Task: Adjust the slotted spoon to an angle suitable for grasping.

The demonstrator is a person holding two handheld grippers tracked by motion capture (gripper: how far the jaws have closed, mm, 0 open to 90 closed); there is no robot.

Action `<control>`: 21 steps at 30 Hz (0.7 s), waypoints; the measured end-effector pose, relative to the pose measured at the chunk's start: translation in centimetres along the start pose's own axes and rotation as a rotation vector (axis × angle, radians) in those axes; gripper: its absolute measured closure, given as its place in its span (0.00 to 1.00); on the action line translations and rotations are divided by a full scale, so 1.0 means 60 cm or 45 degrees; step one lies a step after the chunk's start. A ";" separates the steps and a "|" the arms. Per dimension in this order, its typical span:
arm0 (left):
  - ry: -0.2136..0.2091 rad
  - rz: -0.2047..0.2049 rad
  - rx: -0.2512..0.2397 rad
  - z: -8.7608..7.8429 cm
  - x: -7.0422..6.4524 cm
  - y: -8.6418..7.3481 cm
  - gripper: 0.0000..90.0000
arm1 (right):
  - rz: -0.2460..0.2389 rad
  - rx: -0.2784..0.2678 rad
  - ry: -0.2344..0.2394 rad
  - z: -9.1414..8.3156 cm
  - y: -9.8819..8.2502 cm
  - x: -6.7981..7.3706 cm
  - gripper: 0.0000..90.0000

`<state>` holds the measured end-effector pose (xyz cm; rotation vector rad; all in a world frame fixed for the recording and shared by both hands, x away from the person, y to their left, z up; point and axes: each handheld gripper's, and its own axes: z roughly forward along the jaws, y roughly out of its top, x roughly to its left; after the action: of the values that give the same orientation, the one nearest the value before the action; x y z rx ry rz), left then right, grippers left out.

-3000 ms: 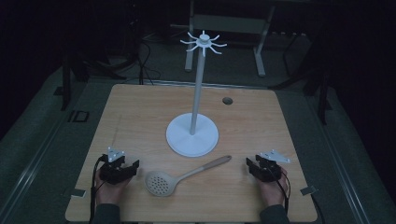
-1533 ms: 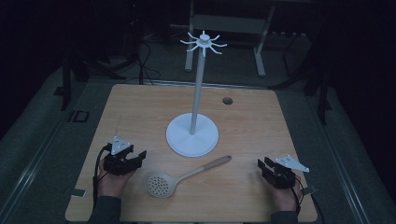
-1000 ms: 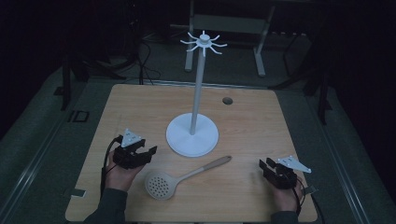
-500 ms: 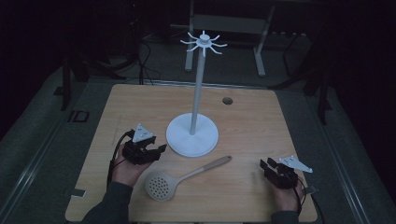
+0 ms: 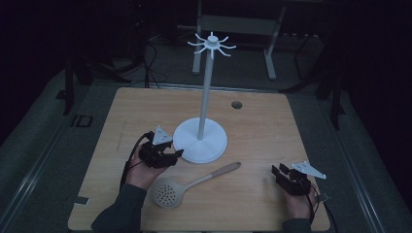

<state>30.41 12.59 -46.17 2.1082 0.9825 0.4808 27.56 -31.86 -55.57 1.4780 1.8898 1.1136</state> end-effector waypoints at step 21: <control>-0.100 0.152 0.171 0.047 -0.033 0.042 0.54 | 0.006 0.013 -0.016 0.001 -0.002 -0.006 0.67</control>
<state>32.05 8.65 -46.16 2.2976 0.8693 0.3972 27.63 -32.19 -55.72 1.4920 1.8875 1.0959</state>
